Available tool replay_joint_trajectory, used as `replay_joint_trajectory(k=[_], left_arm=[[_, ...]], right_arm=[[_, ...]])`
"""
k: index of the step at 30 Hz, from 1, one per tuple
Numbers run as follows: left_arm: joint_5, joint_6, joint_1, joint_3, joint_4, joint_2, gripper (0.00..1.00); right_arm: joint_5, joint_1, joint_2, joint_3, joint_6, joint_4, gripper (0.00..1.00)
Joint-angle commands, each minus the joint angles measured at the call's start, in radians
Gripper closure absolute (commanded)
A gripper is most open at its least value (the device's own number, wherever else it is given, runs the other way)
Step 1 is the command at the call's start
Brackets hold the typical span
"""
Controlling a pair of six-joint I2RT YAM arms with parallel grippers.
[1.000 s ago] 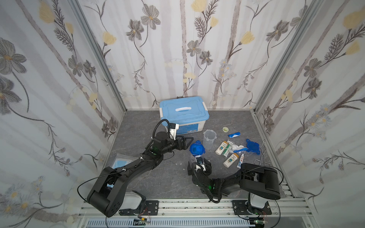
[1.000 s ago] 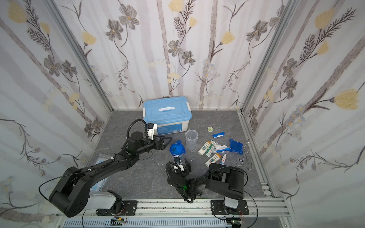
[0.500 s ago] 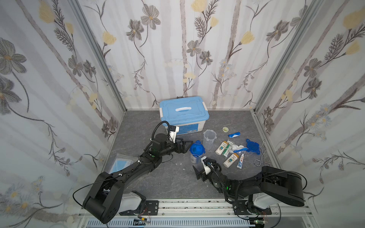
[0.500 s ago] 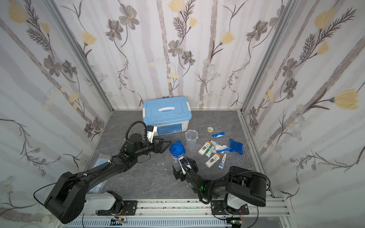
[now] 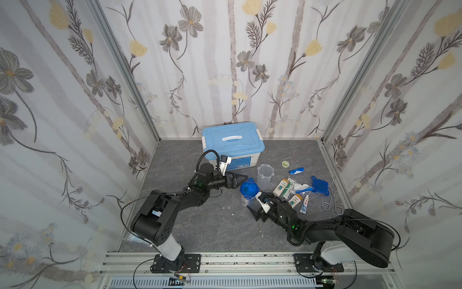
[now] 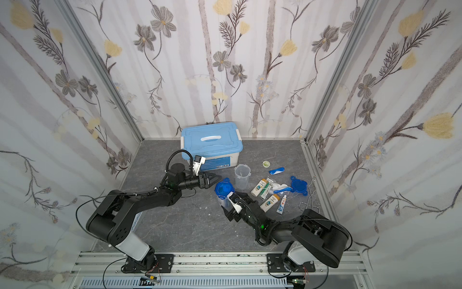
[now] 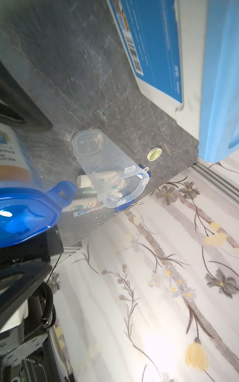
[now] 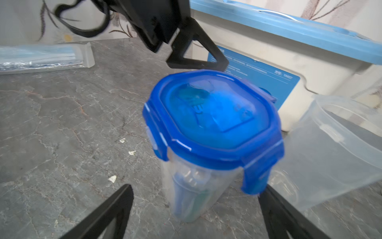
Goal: Take out toiletry kits
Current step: Pick up the container from the center of the board.
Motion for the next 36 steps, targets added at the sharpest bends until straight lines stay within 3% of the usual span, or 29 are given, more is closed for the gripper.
replay_joint_trajectory(k=[1, 4, 13, 24, 30, 36], left_arm=[[0.111, -0.128, 0.001, 0.044, 0.249, 0.064, 0.00], [0.091, -0.131, -0.001, 0.038, 0.278, 0.067, 0.00], [0.070, 0.044, 0.000, 0.060, -0.078, 0.004, 0.00], [0.097, -0.095, 0.000, 0.069, 0.148, 0.128, 0.04], [0.100, -0.104, -0.002, 0.053, 0.162, 0.119, 0.05], [0.088, -0.085, -0.005, 0.045, 0.121, 0.101, 0.06]], right_arm=[[-0.095, -0.026, 0.054, 0.020, -0.059, 0.061, 0.04], [-0.128, -0.053, 0.117, 0.045, -0.067, 0.112, 0.05], [-0.227, -0.129, 0.178, 0.098, -0.115, 0.153, 0.07], [-0.252, -0.119, 0.277, 0.121, -0.102, 0.242, 0.11], [-0.162, -0.051, 0.348, 0.138, -0.107, 0.340, 0.17], [-0.162, -0.046, 0.370, 0.151, -0.105, 0.345, 0.26]])
